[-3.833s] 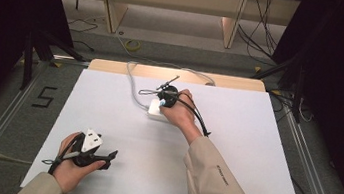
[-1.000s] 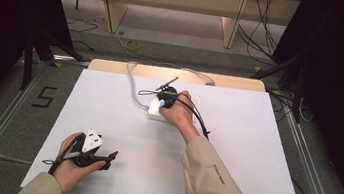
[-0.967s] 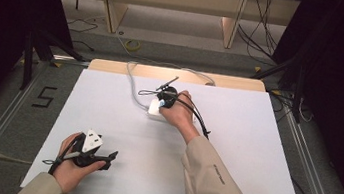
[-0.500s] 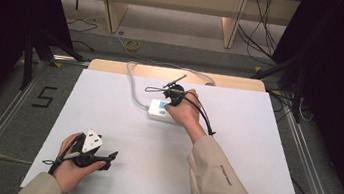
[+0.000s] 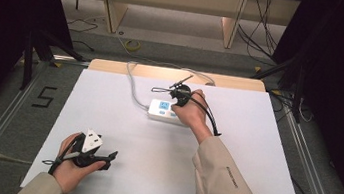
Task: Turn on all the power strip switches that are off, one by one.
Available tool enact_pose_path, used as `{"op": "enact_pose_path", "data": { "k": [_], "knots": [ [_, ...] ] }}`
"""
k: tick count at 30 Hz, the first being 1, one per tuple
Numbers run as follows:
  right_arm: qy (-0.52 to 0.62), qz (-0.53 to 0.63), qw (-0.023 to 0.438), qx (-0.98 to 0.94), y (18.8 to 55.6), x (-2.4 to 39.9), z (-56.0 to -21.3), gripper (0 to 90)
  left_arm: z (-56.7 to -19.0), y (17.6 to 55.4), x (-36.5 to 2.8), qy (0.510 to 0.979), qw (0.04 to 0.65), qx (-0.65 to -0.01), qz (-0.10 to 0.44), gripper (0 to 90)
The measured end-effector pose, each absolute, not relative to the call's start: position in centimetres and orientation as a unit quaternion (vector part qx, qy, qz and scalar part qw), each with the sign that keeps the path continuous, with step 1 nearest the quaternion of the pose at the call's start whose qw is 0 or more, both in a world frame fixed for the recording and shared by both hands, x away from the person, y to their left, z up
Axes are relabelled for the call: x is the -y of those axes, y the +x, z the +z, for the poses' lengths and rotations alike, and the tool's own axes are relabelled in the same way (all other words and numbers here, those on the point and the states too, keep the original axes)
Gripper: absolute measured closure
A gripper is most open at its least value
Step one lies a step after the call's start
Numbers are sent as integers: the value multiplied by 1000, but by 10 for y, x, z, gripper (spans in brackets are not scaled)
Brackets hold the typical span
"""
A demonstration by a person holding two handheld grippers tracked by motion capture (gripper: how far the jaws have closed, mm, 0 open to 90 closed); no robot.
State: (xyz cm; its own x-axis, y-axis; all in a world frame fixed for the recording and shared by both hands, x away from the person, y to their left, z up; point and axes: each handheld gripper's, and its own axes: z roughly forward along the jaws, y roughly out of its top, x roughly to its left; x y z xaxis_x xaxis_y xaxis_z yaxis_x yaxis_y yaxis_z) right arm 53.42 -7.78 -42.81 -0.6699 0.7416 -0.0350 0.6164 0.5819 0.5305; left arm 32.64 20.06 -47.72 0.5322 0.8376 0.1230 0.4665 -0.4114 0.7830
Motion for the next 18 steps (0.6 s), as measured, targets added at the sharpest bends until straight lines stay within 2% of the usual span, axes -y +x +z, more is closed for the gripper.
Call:
{"op": "enact_pose_path", "data": {
  "k": [18],
  "knots": [
    [401,233,135,-875,534,101,-426,900,-477,326,-201,798,358,-410,259,212]
  ]
}}
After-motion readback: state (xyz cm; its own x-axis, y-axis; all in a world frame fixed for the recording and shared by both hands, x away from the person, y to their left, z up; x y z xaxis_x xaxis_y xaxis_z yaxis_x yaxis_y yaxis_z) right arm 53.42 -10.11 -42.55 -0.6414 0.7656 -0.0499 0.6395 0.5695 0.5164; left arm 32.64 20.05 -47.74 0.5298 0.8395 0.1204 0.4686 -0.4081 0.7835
